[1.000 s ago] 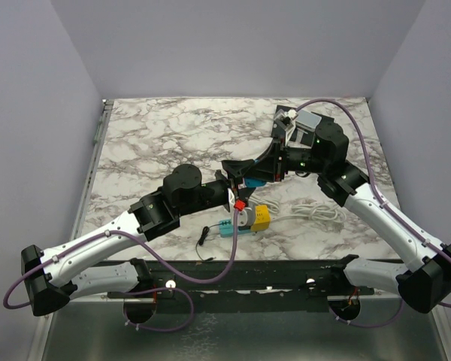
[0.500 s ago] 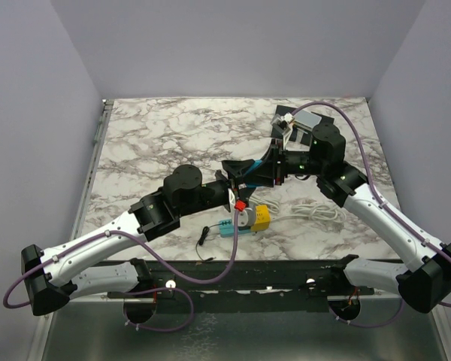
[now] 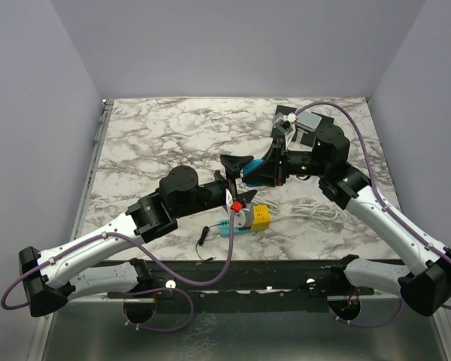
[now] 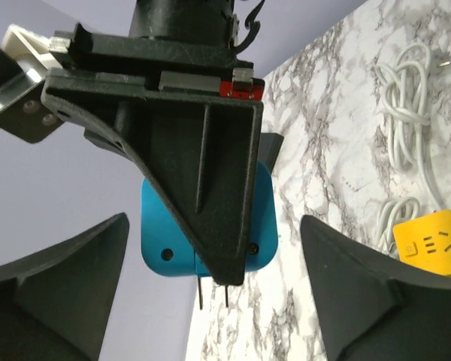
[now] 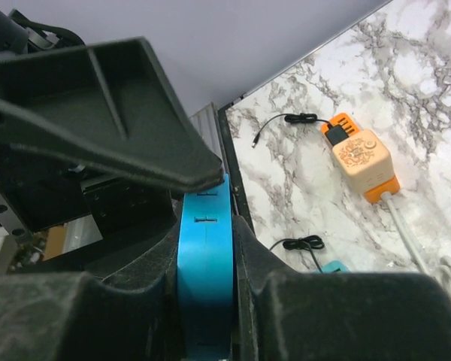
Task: Insert the plug
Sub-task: Adjust the plug, then adjust the socket at the center of the board.
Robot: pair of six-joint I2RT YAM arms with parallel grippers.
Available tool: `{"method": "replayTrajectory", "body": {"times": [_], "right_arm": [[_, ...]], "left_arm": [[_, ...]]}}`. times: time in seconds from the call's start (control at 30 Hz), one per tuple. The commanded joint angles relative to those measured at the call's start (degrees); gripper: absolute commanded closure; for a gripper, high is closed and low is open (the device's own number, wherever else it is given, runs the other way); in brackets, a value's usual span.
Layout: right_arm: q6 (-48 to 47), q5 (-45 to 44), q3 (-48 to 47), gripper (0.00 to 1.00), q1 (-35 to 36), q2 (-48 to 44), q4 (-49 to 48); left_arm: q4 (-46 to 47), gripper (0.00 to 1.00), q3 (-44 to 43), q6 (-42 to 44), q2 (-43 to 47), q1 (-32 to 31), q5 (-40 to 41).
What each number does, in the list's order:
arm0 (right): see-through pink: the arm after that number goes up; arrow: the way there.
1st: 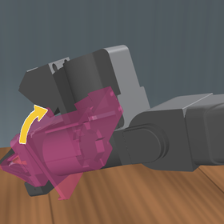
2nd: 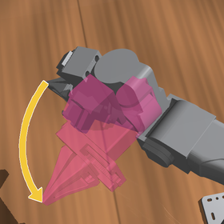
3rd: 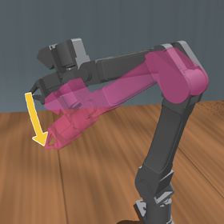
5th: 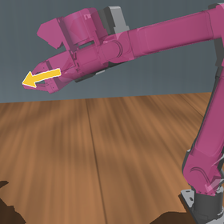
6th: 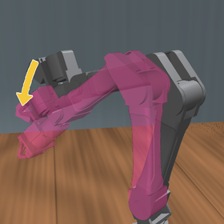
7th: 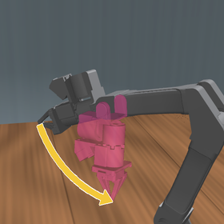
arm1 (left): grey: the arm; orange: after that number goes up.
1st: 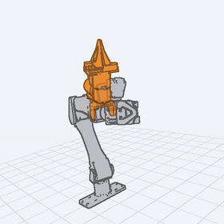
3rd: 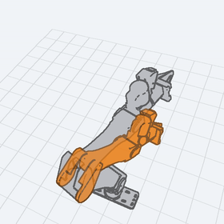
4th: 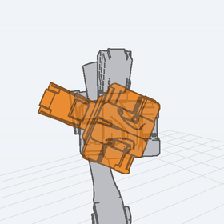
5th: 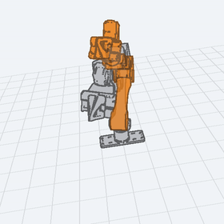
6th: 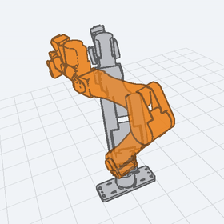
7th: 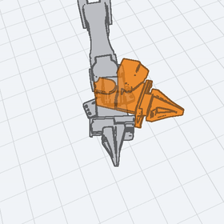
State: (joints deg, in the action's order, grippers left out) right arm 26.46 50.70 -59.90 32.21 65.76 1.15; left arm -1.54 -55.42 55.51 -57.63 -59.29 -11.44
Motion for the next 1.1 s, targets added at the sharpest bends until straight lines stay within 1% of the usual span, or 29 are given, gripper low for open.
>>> {"method": "replayTrajectory", "body": {"times": [0.0,0.1,0.23,0.33,0.4,0.5,0.63,0.83,1.07], "right_arm": [[-5.00,-0.60,-2.81,0.99,-0.60,-1.73,3.69],[-11.47,-0.66,-5.78,0.99,-2.14,-1.37,11.97],[-20.60,-0.63,-10.05,0.99,-4.92,-0.15,23.61],[-26.58,-1.36,-12.46,1.00,-6.20,1.00,30.97],[-29.18,-2.84,-13.77,0.99,-7.44,1.71,33.69],[-30.67,-2.70,-14.36,0.99,-10.01,2.22,35.34],[-30.24,-1.59,-13.34,0.99,-11.86,1.88,34.34],[-29.22,-3.93,-12.18,1.00,-12.57,2.16,33.90],[-28.74,-4.47,-11.53,0.99,-13.48,2.95,32.51]], "left_arm": [[-1.28,0.01,1.48,-5.64,0.94,-0.27,-0.05],[-2.15,0.01,2.40,-13.61,1.33,-0.23,2.97],[-3.14,0.01,7.00,-24.26,4.02,-0.22,7.17],[-4.00,0.01,10.28,-30.39,5.46,-0.22,8.73],[-5.09,0.01,11.83,-32.27,5.17,-0.22,7.94],[-5.46,0.01,14.07,-33.09,3.56,-0.27,5.19],[-5.45,0.01,14.64,-32.98,-2.04,-0.26,1.73],[-4.86,0.01,13.03,-31.88,-9.85,-0.22,1.61],[-4.04,0.01,10.12,-33.13,-15.78,-0.26,-0.03]]}}
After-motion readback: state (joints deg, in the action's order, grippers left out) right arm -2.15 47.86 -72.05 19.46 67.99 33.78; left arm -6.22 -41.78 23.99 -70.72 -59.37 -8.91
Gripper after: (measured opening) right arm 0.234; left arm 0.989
